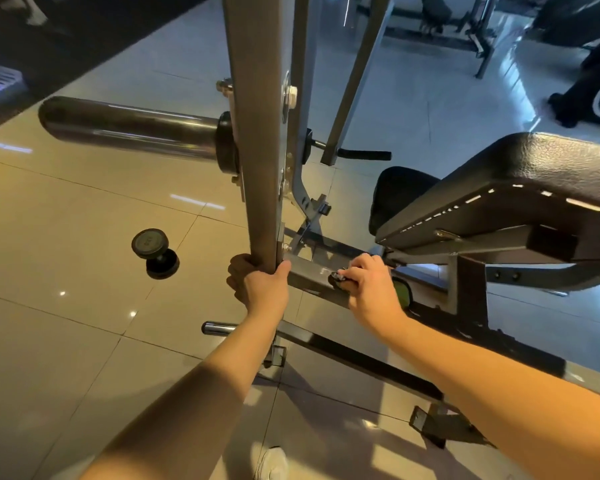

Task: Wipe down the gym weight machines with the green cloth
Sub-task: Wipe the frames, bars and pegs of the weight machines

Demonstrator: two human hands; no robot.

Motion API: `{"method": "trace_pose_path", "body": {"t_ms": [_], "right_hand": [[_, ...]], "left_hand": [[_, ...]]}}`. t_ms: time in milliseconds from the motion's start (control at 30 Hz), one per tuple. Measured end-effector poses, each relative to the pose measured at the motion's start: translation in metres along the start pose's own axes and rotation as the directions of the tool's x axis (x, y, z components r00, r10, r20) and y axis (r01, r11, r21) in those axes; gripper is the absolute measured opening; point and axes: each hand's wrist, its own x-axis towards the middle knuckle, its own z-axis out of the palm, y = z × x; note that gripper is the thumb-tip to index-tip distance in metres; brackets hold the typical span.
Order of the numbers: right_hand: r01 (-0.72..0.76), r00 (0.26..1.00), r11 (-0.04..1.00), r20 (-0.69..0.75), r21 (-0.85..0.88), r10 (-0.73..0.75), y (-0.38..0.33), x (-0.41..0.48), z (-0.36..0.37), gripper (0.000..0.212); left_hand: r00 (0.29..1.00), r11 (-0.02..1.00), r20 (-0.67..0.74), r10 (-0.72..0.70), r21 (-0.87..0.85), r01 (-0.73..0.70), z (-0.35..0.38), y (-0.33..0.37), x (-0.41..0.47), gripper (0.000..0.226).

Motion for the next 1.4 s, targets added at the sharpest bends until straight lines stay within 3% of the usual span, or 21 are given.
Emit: {"method": "trace_pose_path", "body": {"t_ms": [67, 167, 300, 400, 533, 733, 900, 1067, 1167, 1300, 1400], "right_hand": [[-0.001, 1.000, 1.000, -0.018, -0.016, 0.000, -0.027, 0.026, 0.013, 0.031], [0.016, 0.999, 1.000, 0.029, -0.014, -0.015, -0.071, 0.062, 0.032, 0.031], [0.101, 0.994, 0.992, 0.045, 0.078, -0.105, -0.029, 0.029, 0.007, 0.029], [-0.026, 0.997, 0.990, 0.076, 0.139, 0.016, 0.025, -0.026, -0.022, 0.036], [-0.130, 0.990, 0.984, -0.046, 0.121, 0.137, 0.021, -0.037, -0.010, 0.040], [0.071, 0.994, 0.992, -0.096, 0.107, -0.061, -0.061, 0.029, 0.047, 0.034], [0.285, 0.951, 0.958, -0.118, -0.010, -0.284, -0.017, -0.008, 0.028, 0.026], [0.090, 0.965, 0.979, -0.229, -0.184, -0.131, 0.061, -0.081, -0.006, 0.038], [-0.037, 0.976, 0.982, -0.220, -0.188, -0.005, 0.054, -0.075, -0.001, 0.048], [0.047, 0.984, 0.998, -0.172, 0.051, -0.037, -0.005, -0.027, 0.027, 0.039], [0.092, 0.987, 0.993, -0.123, -0.068, -0.100, -0.035, -0.007, 0.031, 0.044]], "left_hand": [[1.000, 1.000, 0.019, 0.008, 0.008, -0.008, 0.002, 0.001, -0.001, 0.046], [1.000, 0.999, -0.012, 0.021, 0.026, -0.021, 0.003, 0.002, 0.001, 0.044], [1.000, 1.000, -0.003, 0.006, 0.011, -0.006, 0.002, 0.003, -0.003, 0.050], [0.999, 1.000, 0.038, -0.009, 0.012, 0.009, 0.000, 0.002, -0.006, 0.053], [0.998, 0.999, 0.063, 0.020, 0.039, -0.023, -0.001, 0.003, -0.003, 0.049], [0.998, 0.996, 0.045, 0.045, 0.080, -0.048, 0.005, 0.002, -0.003, 0.052], [1.000, 1.000, -0.005, 0.016, 0.012, -0.016, 0.005, -0.001, -0.005, 0.052], [0.998, 0.996, -0.026, 0.065, -0.055, -0.067, 0.007, -0.009, 0.002, 0.054], [0.989, 0.991, -0.085, 0.119, -0.057, -0.124, 0.007, -0.010, 0.001, 0.059], [0.989, 0.994, -0.108, 0.099, -0.045, -0.104, 0.009, -0.005, -0.007, 0.063], [0.981, 0.996, -0.174, 0.089, -0.004, -0.091, 0.013, 0.000, -0.026, 0.071]]}}
